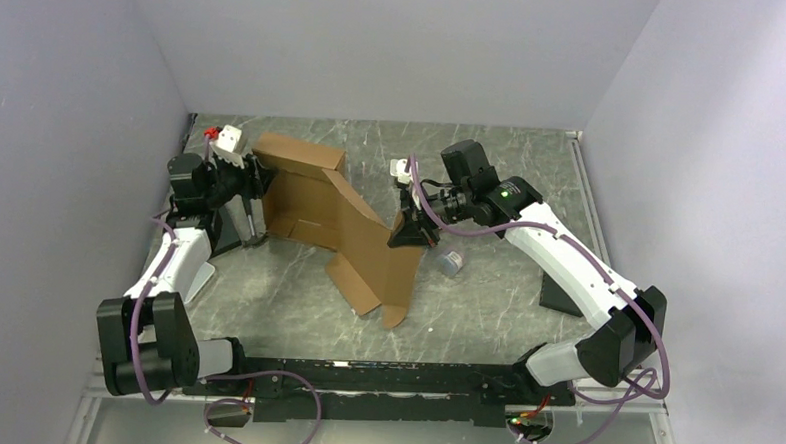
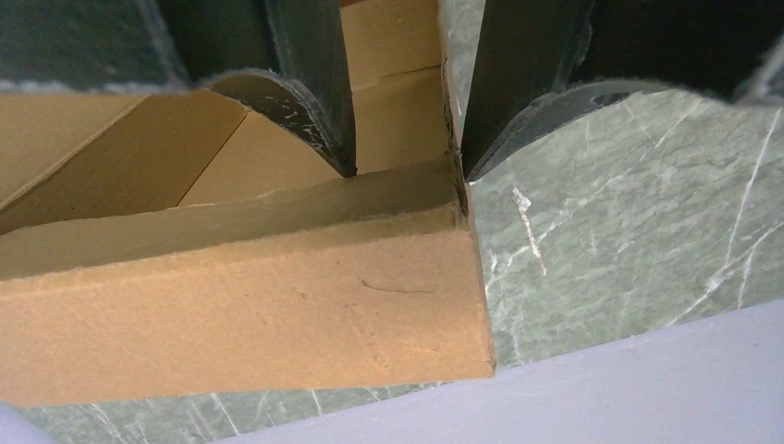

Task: Fold the paper box

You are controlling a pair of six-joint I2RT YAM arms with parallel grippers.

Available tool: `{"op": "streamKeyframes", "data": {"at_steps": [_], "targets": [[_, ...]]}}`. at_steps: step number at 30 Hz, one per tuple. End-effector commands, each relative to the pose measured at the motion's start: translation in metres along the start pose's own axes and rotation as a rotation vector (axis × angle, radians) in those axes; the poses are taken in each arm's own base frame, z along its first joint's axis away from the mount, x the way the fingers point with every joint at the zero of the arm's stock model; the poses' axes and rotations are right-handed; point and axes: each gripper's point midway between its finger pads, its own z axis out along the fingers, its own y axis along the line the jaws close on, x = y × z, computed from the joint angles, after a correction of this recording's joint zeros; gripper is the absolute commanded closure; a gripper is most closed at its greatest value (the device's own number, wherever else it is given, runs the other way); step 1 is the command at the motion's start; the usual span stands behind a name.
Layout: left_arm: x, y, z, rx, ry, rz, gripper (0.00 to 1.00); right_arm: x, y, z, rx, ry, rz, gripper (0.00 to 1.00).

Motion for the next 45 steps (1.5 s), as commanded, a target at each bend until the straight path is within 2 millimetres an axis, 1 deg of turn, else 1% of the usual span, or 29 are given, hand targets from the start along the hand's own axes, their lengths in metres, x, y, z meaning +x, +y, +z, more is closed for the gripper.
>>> {"op": "streamKeyframes", "data": {"at_steps": [1, 3, 9, 11, 17, 21, 26, 35, 45], "targets": [[-0.028, -0.009, 0.005, 0.08, -0.071, 0.07, 0.5, -0.016, -0.001, -0.001, -0.013, -0.046, -0.046, 1.0], [-0.03, -0.011, 0.006, 0.096, -0.078, 0.068, 0.53, -0.015, -0.002, 0.0, -0.014, -0.044, -0.043, 1.0], [-0.031, -0.018, 0.009, 0.15, -0.091, 0.066, 0.55, -0.014, -0.002, 0.001, -0.016, -0.044, -0.038, 1.0], [-0.032, -0.021, 0.009, 0.163, -0.092, 0.033, 0.55, -0.013, -0.003, 0.001, -0.014, -0.043, -0.035, 1.0], [-0.034, -0.024, 0.009, 0.18, -0.09, 0.023, 0.63, -0.014, -0.003, 0.001, -0.016, -0.041, -0.034, 1.0], [-0.034, -0.025, 0.01, 0.186, -0.087, 0.018, 0.66, -0.013, -0.003, 0.002, -0.016, -0.04, -0.031, 1.0], [-0.035, -0.023, 0.01, 0.181, -0.089, 0.01, 0.66, -0.013, -0.002, 0.002, -0.021, -0.042, -0.031, 1.0], [-0.037, -0.01, 0.01, 0.081, -0.105, 0.012, 0.59, -0.013, -0.002, 0.004, -0.032, -0.039, -0.022, 1.0], [-0.048, -0.005, 0.011, 0.053, -0.13, 0.031, 0.6, -0.012, -0.002, 0.004, -0.036, -0.037, -0.018, 1.0]]}}
